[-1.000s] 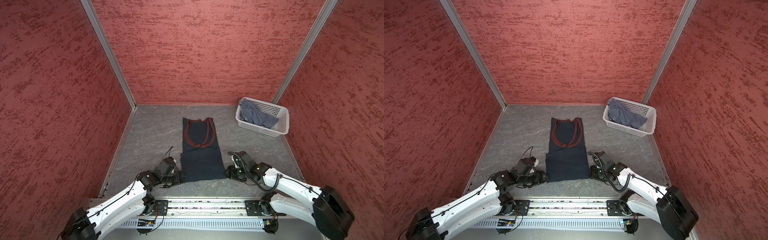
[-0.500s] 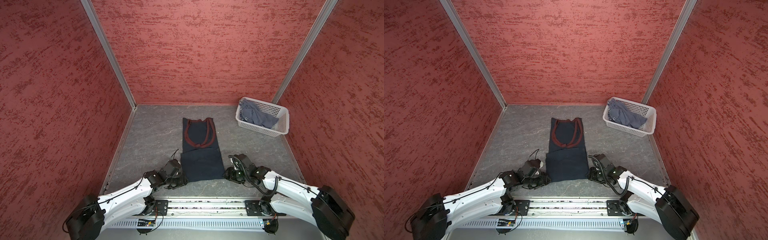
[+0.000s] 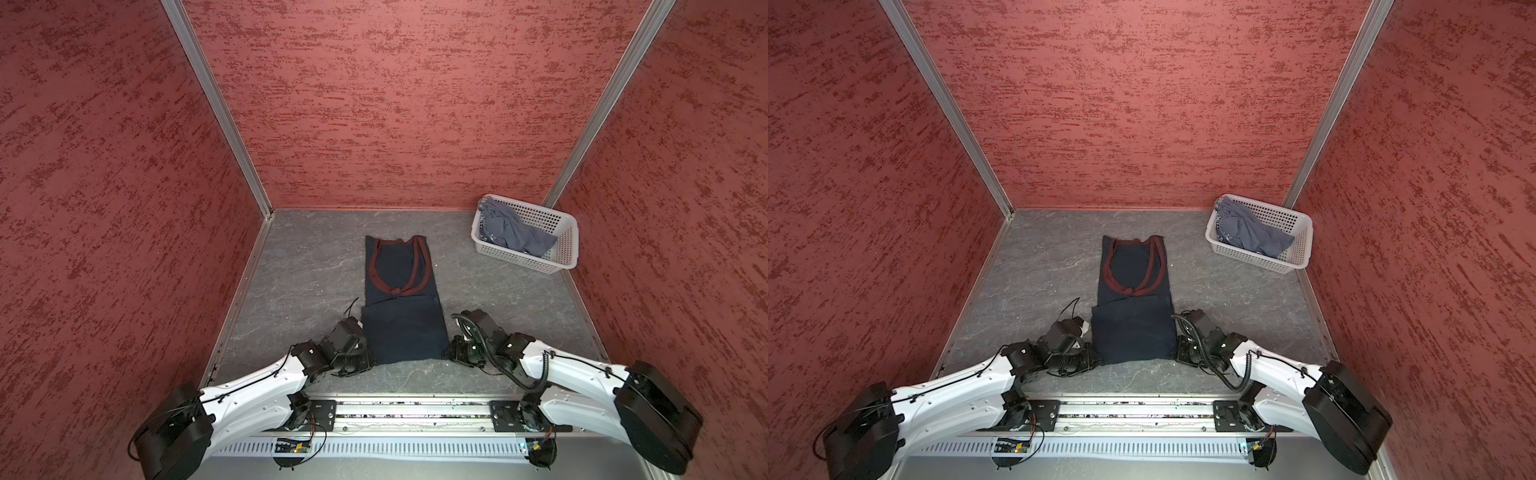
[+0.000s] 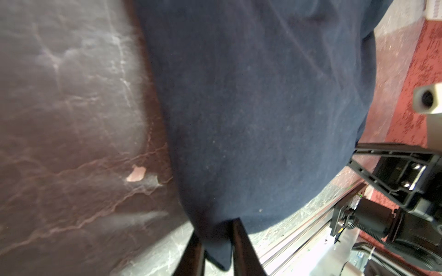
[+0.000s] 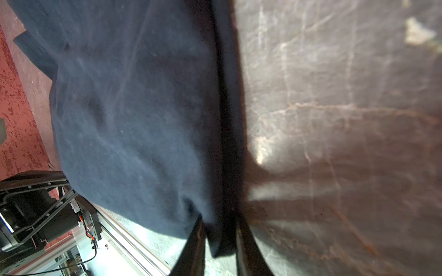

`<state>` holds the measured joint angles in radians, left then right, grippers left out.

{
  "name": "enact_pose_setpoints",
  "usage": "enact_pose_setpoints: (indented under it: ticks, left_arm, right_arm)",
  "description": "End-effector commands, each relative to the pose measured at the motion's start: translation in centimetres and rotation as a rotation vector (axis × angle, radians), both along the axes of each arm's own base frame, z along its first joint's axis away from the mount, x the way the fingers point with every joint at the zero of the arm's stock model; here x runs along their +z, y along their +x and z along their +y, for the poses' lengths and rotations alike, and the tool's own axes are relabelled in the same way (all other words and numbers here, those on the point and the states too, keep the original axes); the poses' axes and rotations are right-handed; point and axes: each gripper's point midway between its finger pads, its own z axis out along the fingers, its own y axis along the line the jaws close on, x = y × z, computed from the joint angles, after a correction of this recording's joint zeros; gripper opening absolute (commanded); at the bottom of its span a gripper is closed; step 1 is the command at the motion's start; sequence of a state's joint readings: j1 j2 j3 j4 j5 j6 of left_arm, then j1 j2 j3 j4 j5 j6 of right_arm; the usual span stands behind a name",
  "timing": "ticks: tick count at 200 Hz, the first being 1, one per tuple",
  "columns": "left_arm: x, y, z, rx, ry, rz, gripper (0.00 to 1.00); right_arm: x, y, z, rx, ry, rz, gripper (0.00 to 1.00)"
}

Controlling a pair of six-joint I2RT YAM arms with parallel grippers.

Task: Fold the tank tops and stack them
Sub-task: 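Grasp the near edge with both grippers and fold it farther from the robot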

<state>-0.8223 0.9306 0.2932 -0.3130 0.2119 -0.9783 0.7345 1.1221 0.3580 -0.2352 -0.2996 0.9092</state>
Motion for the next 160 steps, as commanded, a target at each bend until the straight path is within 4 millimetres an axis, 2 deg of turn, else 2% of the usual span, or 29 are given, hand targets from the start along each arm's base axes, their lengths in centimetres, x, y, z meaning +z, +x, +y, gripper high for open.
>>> enact_pose_setpoints:
  ticks: [1,35,70,96,131,160]
  left_arm:
    - [1.2,1.0,-0.4,0.008,-0.012,-0.057,0.14]
    - [3.7,2.4,-0.6,0.007,0.005,-0.127,0.08]
    - [7.4,5.4,-0.2,0.040,0.008,-0.204,0.07]
    - [9.9,9.0,0.2,0.086,-0.041,-0.233,0.07]
    - [14.2,14.1,-0.4,0.089,-0.062,-0.295,0.07]
    - [16.6,18.7,-0.5,0.116,-0.079,-0.319,0.07]
  right_arm:
    - [0.9,0.8,0.1,-0.028,-0.009,-0.028,0.17]
    - [3.3,2.1,0.5,-0.028,-0.008,-0.089,0.11]
    - [7.4,4.9,0.4,-0.029,-0.078,-0.210,0.10]
    - [10.3,8.2,0.5,-0.030,-0.137,-0.299,0.09]
    - [14.8,13.2,2.0,-0.018,-0.116,-0.422,0.07]
    - [18.0,17.6,2.3,-0.035,-0.085,-0.508,0.06]
